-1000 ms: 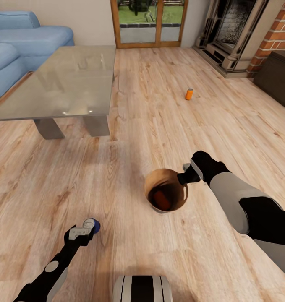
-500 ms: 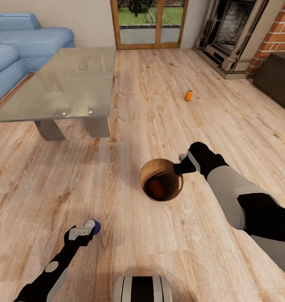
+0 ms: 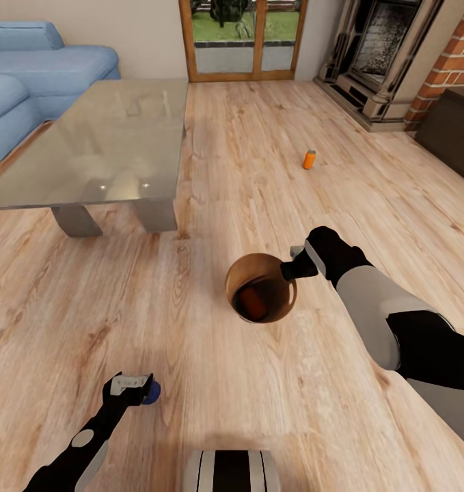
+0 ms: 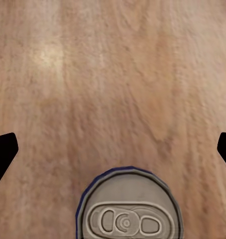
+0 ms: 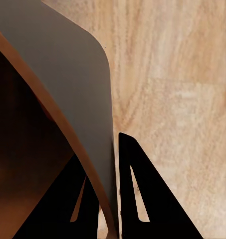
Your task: Put the three can of soda from the living room inside the tash can in the kitchen.
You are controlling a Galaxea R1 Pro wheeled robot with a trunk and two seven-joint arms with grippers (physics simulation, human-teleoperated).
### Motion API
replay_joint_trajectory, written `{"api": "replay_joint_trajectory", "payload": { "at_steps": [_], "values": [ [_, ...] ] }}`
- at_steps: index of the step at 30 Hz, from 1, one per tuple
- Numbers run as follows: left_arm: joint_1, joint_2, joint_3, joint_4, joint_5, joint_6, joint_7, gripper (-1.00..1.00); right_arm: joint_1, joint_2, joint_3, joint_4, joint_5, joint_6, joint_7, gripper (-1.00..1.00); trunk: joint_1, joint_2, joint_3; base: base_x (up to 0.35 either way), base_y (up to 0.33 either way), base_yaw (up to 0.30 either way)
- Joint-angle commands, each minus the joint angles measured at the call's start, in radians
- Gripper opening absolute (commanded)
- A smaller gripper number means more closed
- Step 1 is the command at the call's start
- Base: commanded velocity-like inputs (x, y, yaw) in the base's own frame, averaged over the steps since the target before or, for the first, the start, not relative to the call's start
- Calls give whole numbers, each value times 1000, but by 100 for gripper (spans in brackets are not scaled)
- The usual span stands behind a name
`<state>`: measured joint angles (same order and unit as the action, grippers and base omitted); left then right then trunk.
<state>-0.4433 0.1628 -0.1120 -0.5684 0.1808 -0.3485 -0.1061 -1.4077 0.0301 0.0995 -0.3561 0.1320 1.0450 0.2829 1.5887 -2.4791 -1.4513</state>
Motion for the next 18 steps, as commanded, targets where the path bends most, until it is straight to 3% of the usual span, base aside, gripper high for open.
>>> {"api": "replay_joint_trajectory", "payload": {
  "at_steps": [1, 8, 11, 18],
  "values": [
    [0, 0, 0, 1, 0, 0, 0, 100, 0, 0, -4, 0, -25, 2, 2, -100, 0, 0, 0, 128, 0, 0],
    [-1, 0, 0, 2, 1, 0, 1, 100, 0, 0, -4, 0, -25, 2, 2, -100, 0, 0, 0, 28, 0, 0],
    [0, 0, 0, 2, 1, 0, 1, 100, 0, -1, -4, 0, -25, 2, 2, -100, 11, -21, -9, 4, 0, 0],
    [0, 0, 0, 2, 0, 0, 0, 100, 1, 0, -4, 0, -25, 2, 2, -100, 14, -23, -36, 1, 0, 0]
  ]
}}
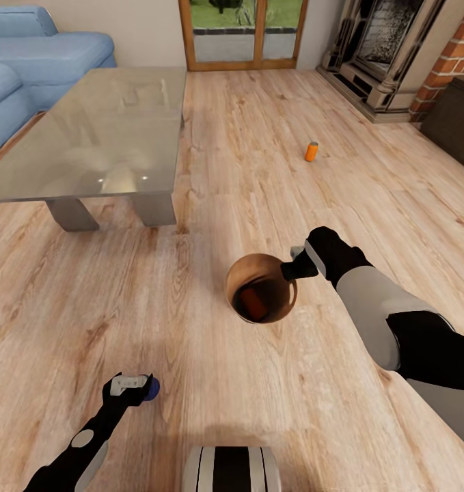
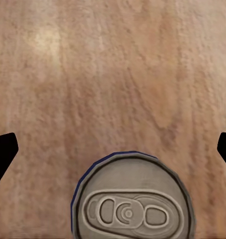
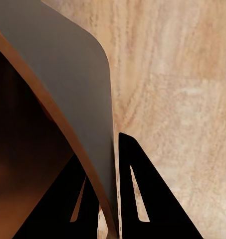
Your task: Put the three can of soda from the living room inside the tash can in the kitchen.
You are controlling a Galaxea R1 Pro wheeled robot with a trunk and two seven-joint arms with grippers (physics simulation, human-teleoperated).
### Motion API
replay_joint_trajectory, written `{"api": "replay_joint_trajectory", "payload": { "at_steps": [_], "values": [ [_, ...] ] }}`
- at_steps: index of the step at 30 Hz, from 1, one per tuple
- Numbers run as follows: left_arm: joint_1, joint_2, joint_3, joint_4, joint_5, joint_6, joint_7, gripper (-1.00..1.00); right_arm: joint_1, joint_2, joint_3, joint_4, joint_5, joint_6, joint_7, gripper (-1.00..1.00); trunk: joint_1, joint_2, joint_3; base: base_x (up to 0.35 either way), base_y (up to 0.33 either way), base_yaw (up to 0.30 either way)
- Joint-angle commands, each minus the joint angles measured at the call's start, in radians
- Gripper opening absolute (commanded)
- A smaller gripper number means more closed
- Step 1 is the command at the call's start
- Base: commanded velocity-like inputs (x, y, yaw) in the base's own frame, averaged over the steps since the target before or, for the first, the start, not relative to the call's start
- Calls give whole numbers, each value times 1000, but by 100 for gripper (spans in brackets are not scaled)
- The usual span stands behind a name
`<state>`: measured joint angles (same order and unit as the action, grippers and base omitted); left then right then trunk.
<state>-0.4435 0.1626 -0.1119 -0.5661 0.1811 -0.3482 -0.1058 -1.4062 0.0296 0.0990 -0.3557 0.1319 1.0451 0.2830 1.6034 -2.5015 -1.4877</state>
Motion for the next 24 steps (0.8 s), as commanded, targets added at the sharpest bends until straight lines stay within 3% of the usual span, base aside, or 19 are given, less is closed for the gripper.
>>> {"api": "replay_joint_trajectory", "payload": {
  "at_steps": [1, 10, 19, 24],
  "values": [
    [0, 0, 0, 0, 0, 0, 0, 100, -1, 0, -4, 0, -24, 2, 2, -100, 0, 0, 0, 0, 0, 0],
    [0, 1, 0, 0, 0, 0, 0, 100, 0, 1, -4, 0, -24, 2, 2, -100, 0, 0, 0, 0, 0, 0],
    [0, 1, 0, 0, 0, 0, -1, 100, 0, 1, -4, 0, -24, 2, 2, -100, 4, -2, -35, 0, 0, 0],
    [0, 2, 0, 0, 0, 0, 0, 100, 0, 1, -4, 0, -24, 2, 2, -100, 4, -2, -35, 0, 0, 0]
  ]
}}
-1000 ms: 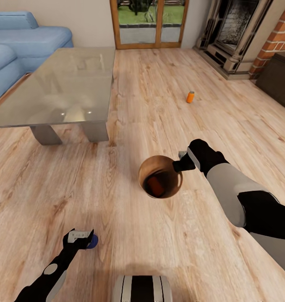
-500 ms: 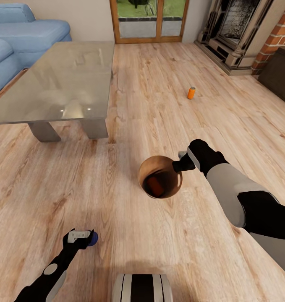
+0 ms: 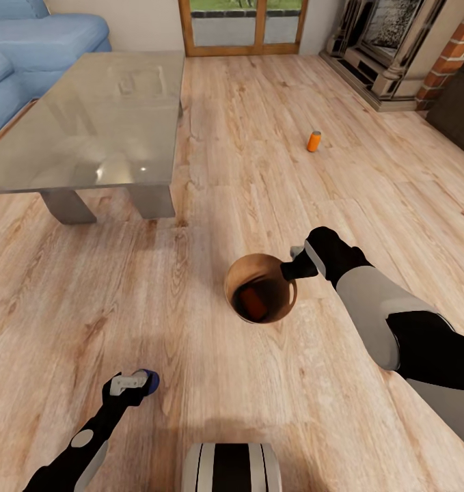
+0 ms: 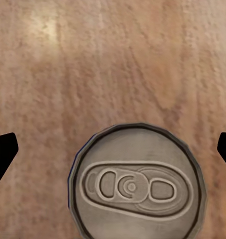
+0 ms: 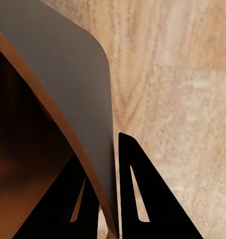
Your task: Put the three can of soda from the living room inside the tash can in the kitchen.
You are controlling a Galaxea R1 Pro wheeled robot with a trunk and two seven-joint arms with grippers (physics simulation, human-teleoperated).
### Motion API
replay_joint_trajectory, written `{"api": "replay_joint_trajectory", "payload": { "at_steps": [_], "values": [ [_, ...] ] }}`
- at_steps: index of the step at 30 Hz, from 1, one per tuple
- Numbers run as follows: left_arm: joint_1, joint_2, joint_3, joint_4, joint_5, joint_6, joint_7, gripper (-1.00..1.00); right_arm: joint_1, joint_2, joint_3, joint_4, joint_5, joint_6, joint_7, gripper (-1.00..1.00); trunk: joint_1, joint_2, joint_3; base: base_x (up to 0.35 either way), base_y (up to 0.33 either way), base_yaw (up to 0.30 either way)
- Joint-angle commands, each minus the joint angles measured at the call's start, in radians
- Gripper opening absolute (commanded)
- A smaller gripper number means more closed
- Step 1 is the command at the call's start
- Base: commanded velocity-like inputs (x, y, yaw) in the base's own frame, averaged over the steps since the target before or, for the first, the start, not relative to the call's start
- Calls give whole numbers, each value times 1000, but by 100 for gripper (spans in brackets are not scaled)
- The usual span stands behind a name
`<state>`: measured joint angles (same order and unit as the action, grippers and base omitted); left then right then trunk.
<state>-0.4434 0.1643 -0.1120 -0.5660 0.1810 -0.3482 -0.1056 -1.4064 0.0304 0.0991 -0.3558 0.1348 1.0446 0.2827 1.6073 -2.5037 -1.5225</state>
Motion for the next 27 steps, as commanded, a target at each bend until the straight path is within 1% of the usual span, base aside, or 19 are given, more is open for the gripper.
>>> {"api": "replay_joint_trajectory", "payload": {
  "at_steps": [1, 15, 27],
  "values": [
    [0, 0, 0, 0, 0, 0, 0, 100, 0, 0, -4, 0, -27, 3, 3, -100, 0, 0, 0, 0, 0, 0],
    [-1, 1, 0, 0, 0, 0, 1, 100, 0, -1, 2, 1, -30, 3, 4, -100, 0, 0, 0, 0, 0, 0],
    [0, 0, 0, 1, 0, 0, 0, 100, -1, -1, 1, -2, -32, 3, 4, -100, 0, 0, -15, 0, 0, 0]
  ]
}}
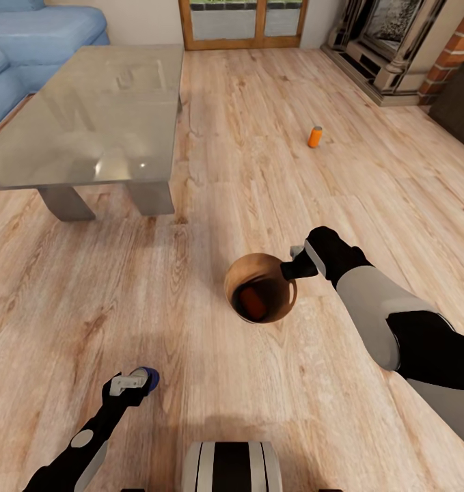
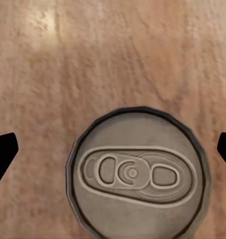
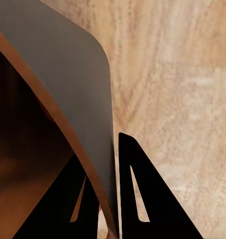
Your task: Put the three can of soda from the living room inside the tash can in the kitchen.
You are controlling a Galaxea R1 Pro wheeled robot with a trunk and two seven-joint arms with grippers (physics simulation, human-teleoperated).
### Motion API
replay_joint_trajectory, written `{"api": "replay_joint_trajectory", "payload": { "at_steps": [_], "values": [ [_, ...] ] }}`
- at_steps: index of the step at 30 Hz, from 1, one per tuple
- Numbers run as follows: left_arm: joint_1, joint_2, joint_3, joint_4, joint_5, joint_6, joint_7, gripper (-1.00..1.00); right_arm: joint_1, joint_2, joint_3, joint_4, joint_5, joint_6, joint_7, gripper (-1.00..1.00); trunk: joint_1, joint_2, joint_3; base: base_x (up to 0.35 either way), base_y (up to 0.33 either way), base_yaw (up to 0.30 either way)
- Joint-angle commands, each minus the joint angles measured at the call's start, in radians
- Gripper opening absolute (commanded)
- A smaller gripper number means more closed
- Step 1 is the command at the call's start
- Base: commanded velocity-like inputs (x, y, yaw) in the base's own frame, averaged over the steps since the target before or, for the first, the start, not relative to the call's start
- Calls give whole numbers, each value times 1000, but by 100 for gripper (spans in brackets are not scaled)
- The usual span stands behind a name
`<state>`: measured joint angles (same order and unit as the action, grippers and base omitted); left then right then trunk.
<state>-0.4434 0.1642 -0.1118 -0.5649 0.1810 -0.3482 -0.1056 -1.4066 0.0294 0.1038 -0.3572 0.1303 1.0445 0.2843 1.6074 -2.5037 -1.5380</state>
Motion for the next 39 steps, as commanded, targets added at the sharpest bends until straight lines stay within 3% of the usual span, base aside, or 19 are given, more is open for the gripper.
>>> {"api": "replay_joint_trajectory", "payload": {
  "at_steps": [1, 22, 34, 35, 39],
  "values": [
    [0, 0, 0, 0, 0, 0, 0, 100, -1, 0, -4, 0, -28, 3, 3, -100, 0, 0, -1, 0, 0, 0],
    [-1, 0, 1, -1, 0, 0, 0, 100, 0, -2, -8, 0, -30, 3, 3, -100, 0, 0, -2, 0, 0, 0],
    [-1, 1, 12, 0, 1, 34, 1, 100, 0, -1, -10, 0, -29, 3, 3, -100, 0, 0, -2, 0, 0, 0],
    [-1, 1, 12, 0, 0, 34, 1, -100, 0, -1, -9, 0, -29, 3, 3, -100, 0, 0, -2, 0, 0, 0],
    [-1, 1, 11, 0, 0, 35, -1, -100, 0, 0, -10, 0, -29, 3, 3, -100, 0, 0, -2, 0, 0, 0]
  ]
}}
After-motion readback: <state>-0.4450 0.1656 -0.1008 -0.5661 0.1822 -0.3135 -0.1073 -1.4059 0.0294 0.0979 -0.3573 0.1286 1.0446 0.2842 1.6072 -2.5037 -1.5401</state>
